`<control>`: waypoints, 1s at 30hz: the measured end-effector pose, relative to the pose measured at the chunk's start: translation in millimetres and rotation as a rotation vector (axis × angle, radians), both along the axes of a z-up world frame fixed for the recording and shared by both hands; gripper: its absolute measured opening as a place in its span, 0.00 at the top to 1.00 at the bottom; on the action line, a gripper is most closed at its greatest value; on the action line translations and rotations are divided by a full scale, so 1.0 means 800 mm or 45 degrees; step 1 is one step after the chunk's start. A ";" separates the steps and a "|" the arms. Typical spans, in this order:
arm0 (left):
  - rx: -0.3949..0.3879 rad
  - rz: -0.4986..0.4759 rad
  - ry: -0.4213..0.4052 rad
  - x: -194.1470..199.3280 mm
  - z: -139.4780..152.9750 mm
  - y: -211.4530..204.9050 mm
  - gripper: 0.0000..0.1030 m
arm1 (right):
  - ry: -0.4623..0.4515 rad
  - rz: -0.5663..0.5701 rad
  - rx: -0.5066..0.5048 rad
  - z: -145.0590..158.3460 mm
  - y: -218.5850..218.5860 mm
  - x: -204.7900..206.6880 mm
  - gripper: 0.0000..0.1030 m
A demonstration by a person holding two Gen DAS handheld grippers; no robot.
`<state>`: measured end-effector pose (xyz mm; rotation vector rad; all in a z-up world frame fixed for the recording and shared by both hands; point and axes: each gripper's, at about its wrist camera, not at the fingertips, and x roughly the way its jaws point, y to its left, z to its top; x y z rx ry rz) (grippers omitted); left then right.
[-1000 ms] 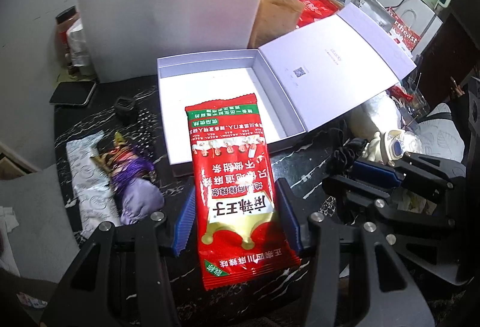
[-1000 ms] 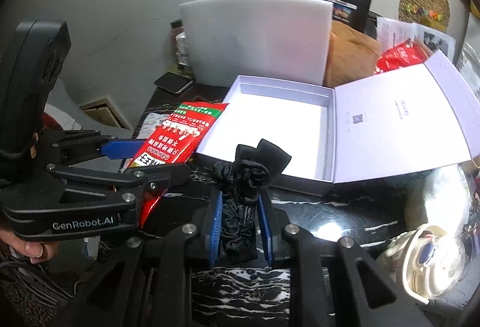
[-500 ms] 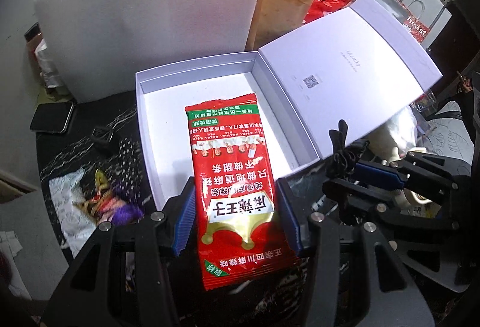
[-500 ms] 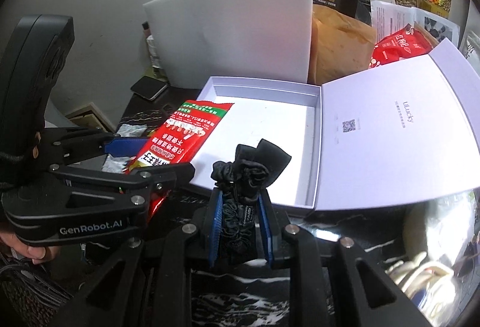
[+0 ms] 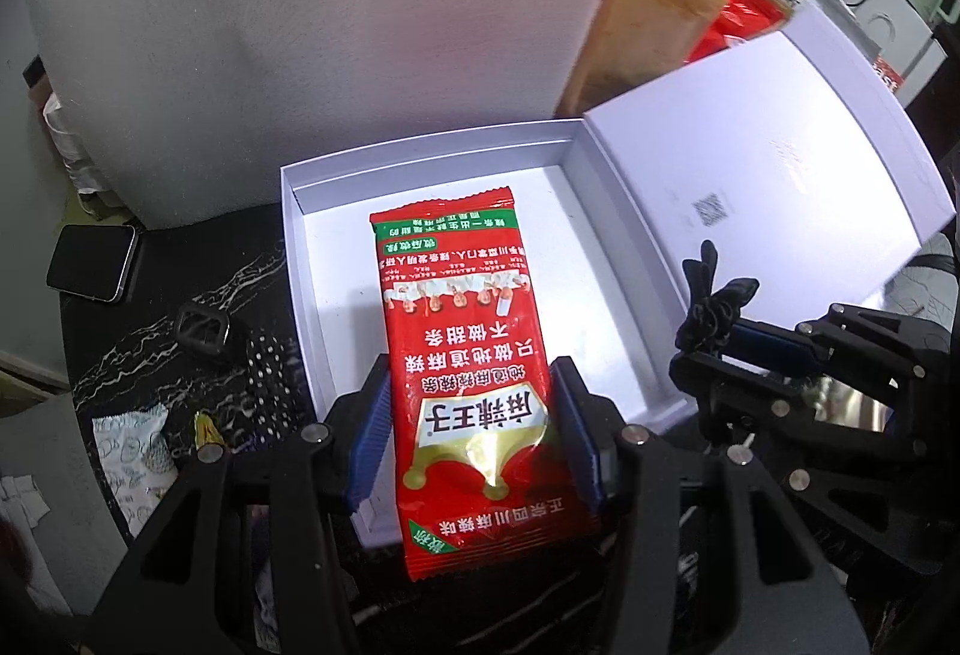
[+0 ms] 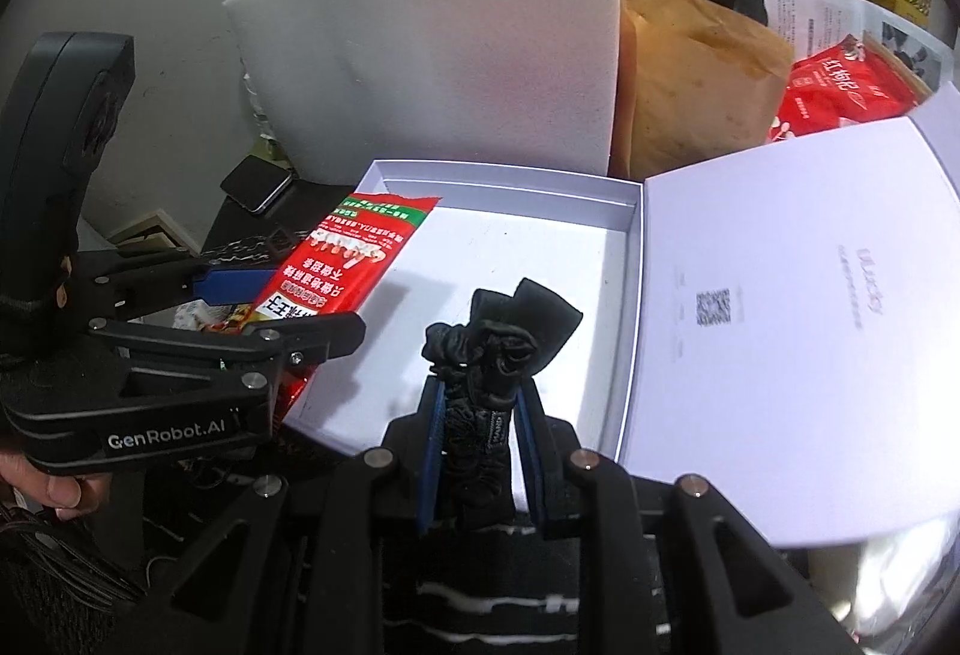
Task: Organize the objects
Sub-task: 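Carry the red packet and hair tie with both tools into the open box, then open both tools to release the packet and hair tie in the box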
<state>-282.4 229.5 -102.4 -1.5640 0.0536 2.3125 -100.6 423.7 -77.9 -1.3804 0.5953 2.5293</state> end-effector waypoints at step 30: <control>-0.016 0.018 -0.024 -0.111 -0.100 0.007 0.52 | -0.077 -0.010 0.004 -0.088 0.073 -0.114 0.78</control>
